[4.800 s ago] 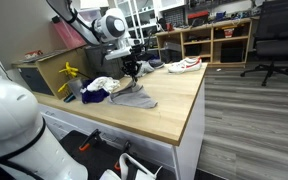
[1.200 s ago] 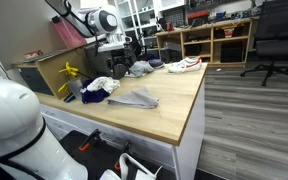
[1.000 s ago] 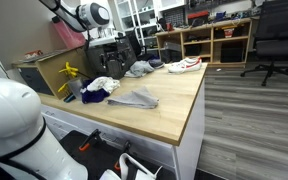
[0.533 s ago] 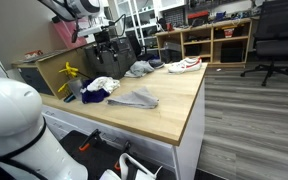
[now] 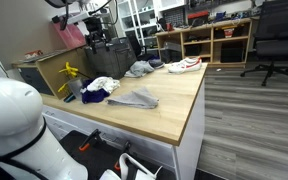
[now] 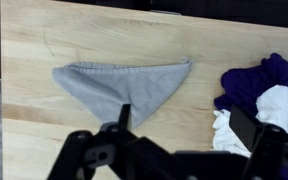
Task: Fold the grey towel
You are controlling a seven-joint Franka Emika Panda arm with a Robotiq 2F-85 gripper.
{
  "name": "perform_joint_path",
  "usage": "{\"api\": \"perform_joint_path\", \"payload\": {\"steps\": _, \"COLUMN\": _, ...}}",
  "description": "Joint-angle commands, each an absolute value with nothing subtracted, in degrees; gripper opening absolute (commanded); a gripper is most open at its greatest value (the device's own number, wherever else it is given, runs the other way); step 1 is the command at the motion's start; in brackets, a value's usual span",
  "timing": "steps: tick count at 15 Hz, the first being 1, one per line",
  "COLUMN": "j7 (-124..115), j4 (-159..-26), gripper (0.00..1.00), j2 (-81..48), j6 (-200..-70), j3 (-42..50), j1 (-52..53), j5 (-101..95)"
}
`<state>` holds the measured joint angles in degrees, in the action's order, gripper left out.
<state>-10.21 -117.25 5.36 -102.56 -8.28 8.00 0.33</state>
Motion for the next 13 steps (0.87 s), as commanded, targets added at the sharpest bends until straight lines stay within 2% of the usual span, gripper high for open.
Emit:
{"api": "perform_joint_path", "payload": {"steps": 1, "j7": -12.4, "j4": -114.1, "gripper": 1.00, "j2": 6.8, "j6": -98.9, "j3": -9.0, "j1": 8.2, "j5": 0.7}}
{"api": "perform_joint_path", "payload": {"steps": 13, "j7": -10.7, "j4": -112.9, "gripper": 1.00, "j2": 7.3, "j6": -100.8, "j3": -9.8, "j1": 8.2, "j5": 0.3}}
